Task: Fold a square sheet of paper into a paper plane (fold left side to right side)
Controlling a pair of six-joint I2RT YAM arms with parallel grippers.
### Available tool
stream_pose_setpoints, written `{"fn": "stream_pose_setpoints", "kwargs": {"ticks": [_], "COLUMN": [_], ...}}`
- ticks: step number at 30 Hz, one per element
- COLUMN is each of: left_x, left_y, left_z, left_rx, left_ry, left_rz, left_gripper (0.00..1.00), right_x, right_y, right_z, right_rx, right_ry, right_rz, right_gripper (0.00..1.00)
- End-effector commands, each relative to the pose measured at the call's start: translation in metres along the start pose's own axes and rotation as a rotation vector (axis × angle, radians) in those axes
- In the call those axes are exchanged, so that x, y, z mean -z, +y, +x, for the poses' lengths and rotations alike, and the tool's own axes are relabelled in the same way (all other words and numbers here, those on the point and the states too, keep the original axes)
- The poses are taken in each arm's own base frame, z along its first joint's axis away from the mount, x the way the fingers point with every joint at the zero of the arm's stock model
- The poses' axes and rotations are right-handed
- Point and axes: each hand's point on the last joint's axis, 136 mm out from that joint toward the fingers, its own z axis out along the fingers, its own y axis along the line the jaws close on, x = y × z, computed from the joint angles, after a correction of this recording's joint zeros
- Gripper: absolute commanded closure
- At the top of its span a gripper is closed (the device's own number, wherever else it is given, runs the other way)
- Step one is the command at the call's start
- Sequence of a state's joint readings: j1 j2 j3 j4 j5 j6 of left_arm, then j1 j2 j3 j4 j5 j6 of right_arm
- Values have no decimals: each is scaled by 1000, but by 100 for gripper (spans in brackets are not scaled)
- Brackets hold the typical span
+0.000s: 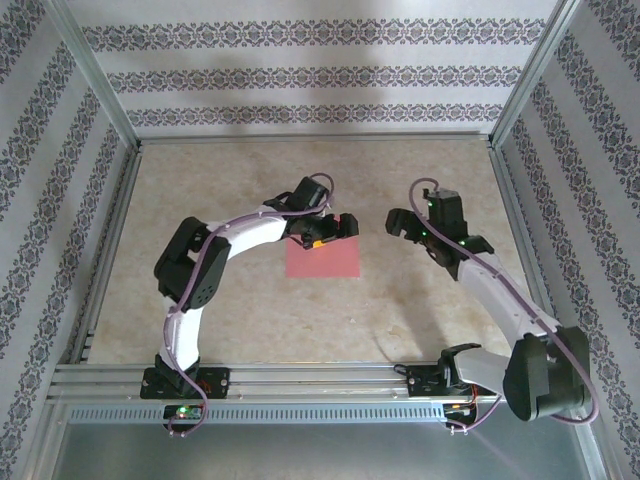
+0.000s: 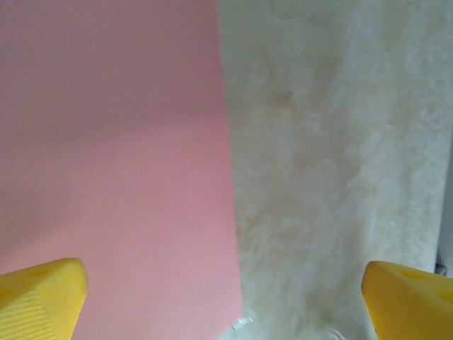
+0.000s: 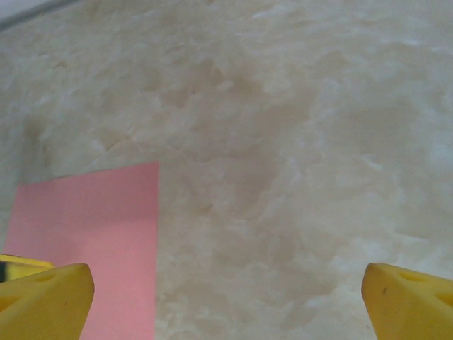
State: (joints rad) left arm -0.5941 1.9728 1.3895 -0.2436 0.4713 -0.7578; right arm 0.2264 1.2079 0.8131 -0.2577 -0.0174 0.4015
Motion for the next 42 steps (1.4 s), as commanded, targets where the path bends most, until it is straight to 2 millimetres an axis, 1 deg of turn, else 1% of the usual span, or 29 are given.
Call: {"fn": "stream_pose_setpoints", "kwargs": {"ticks": [1,2,4,6,7,9,14,18,21,27,32,37,42], "left_x": [36,39,42,41,41,39,31,30,29,24,19,14,13], "left_y": [5,11,25,43,49,61,74,86,96,104,109,113,117], "left_z": [2,7,15,26,30,37,44,45,49,55,56,59,61], "left_rx": [-15,-8,16,48,64,83,110,103,85,85,96,103,109], "left_ry": [-16,-8,10,38,49,63,74,86,115,141,141,152,154], "left_rz": [-6,-10,-28,-58,-71,-94,-120,-186,-236,-255,-259,-267,-272], "left_gripper": [0,0,5,13,17,23,38,45,47,48,48,51,51], "right_x": [-12,-19,-33,-50,-57,-76,-111,-130,-140,-156,-166,-172,-173], "right_y": [17,25,40,56,62,71,89,100,103,107,103,100,99], "right_z": [-10,-9,-8,-6,-6,-1,15,26,34,49,59,68,83], "right_rx": [102,112,136,155,161,173,230,268,290,321,334,335,354], "right_ry": [25,45,83,132,148,205,311,361,383,426,459,486,527], "right_rz": [9,-7,-33,-62,-70,-74,-69,-67,-45,-29,2,10,14], "right_gripper": [3,3,4,5,5,7,6,4,2,2,2,2,2]}}
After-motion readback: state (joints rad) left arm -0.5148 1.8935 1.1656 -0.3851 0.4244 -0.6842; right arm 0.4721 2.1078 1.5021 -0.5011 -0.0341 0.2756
